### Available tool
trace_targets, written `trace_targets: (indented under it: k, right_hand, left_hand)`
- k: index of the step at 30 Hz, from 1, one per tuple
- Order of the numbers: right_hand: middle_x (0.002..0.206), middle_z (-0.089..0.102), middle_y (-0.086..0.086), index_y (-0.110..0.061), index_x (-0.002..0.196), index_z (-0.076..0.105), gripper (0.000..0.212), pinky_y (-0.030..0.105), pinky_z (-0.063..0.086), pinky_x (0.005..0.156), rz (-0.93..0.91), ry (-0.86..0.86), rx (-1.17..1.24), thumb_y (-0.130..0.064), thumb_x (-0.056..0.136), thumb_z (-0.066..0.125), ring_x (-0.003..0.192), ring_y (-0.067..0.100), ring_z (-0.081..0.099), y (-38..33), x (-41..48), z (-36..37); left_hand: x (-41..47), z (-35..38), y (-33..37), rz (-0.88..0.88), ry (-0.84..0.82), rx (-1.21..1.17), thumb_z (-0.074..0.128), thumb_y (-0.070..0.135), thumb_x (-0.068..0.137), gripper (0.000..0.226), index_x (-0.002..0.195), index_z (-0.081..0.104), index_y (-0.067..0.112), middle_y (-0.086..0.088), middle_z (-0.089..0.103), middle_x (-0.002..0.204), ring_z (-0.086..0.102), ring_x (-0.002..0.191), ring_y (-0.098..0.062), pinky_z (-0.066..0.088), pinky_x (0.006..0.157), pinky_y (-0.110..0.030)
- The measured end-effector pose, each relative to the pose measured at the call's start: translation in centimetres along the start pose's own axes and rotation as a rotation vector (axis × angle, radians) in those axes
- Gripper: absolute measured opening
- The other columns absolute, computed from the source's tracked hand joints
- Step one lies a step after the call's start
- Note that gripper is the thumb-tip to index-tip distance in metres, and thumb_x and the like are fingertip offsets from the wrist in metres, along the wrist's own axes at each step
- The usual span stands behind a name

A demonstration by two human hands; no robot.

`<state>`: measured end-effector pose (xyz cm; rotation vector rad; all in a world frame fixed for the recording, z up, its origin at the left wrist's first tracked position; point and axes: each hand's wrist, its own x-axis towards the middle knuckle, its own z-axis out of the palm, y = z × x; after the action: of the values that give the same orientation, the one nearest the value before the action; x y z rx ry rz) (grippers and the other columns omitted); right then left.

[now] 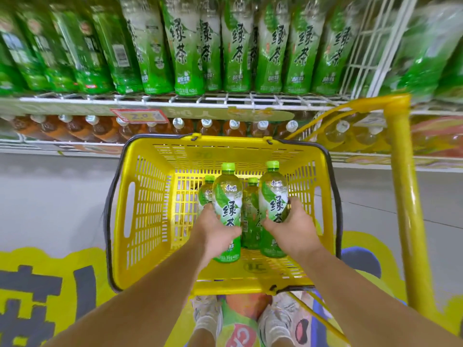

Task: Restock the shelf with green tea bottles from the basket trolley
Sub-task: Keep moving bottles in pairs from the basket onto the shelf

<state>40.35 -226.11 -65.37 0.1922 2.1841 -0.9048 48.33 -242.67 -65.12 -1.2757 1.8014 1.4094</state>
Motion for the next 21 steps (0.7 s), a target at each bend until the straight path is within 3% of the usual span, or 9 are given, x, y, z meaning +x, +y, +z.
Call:
trace_targets:
  k: [4, 8, 11, 13, 15, 18, 21]
  right_hand:
    - [0.081, 0.064, -0.006, -0.025, 0.116, 0.042, 0.052, 0.013, 0.038, 0.042, -0.071, 0.003, 0.016, -0.018, 0.080, 0.078, 0.058, 0.006, 0.061, -1.0, -1.9, -1.1]
    - [0.088, 0.065, -0.003, -0.029, 0.119, 0.039, 0.056, 0.021, 0.042, 0.049, -0.104, 0.041, 0.018, -0.023, 0.078, 0.078, 0.064, 0.011, 0.062, -2.7, -5.0, -2.8]
    - [0.082, 0.065, -0.002, -0.030, 0.115, 0.042, 0.052, 0.030, 0.048, 0.046, -0.131, 0.077, 0.023, -0.024, 0.077, 0.077, 0.057, 0.013, 0.062, -4.9, -8.0, -4.6]
    - [0.080, 0.064, 0.001, -0.029, 0.118, 0.038, 0.055, 0.028, 0.047, 0.046, -0.135, 0.093, -0.006, -0.027, 0.078, 0.076, 0.058, 0.017, 0.061, -6.8, -10.3, -6.1]
    - [0.081, 0.064, 0.002, -0.024, 0.123, 0.039, 0.057, 0.026, 0.044, 0.044, -0.144, 0.101, -0.021, -0.028, 0.079, 0.076, 0.062, 0.019, 0.063, -8.7, -12.5, -7.7]
    - [0.083, 0.066, 0.004, -0.021, 0.122, 0.044, 0.057, 0.039, 0.051, 0.051, -0.173, 0.134, -0.006, -0.030, 0.076, 0.076, 0.065, 0.025, 0.065, -11.4, -15.7, -9.8]
    - [0.080, 0.065, 0.001, -0.020, 0.122, 0.045, 0.056, 0.037, 0.050, 0.048, -0.203, 0.160, -0.010, -0.028, 0.076, 0.076, 0.060, 0.023, 0.064, -14.0, -18.6, -11.1]
  left_hand:
    - [-2.9, -0.8, 1.4, 0.080, 0.046, -0.012, 0.081, 0.008, 0.072, 0.040, 0.100, 0.055, 0.022, -0.006, 0.070, 0.091, 0.070, 0.078, -0.022, 0.058, 0.065, -0.038]
    - [-7.5, -1.9, 3.6, 0.149, 0.055, -0.036, 0.078, 0.002, 0.075, 0.035, 0.092, 0.055, 0.022, -0.003, 0.070, 0.085, 0.066, 0.068, -0.016, 0.054, 0.058, -0.029]
    - [-10.8, -3.4, 5.3, 0.184, 0.086, -0.025, 0.080, 0.005, 0.071, 0.038, 0.096, 0.058, 0.022, 0.000, 0.074, 0.086, 0.072, 0.077, -0.018, 0.061, 0.069, -0.039]
    - [-13.2, -4.5, 6.5, 0.190, 0.100, -0.005, 0.081, 0.010, 0.070, 0.039, 0.098, 0.057, 0.023, 0.003, 0.072, 0.085, 0.071, 0.076, -0.015, 0.059, 0.065, -0.038]
    - [-15.8, -5.8, 7.9, 0.211, 0.107, 0.021, 0.081, 0.012, 0.071, 0.039, 0.100, 0.057, 0.022, 0.005, 0.070, 0.085, 0.067, 0.075, -0.010, 0.050, 0.058, -0.028]
    - [-19.4, -7.4, 9.7, 0.230, 0.139, 0.025, 0.083, 0.017, 0.069, 0.043, 0.104, 0.057, 0.021, 0.005, 0.069, 0.087, 0.065, 0.075, -0.010, 0.044, 0.056, -0.024]
    - [-22.6, -8.8, 10.9, 0.233, 0.131, 0.007, 0.082, 0.019, 0.072, 0.038, 0.097, 0.055, 0.025, 0.006, 0.067, 0.088, 0.063, 0.075, -0.008, 0.043, 0.055, -0.023]
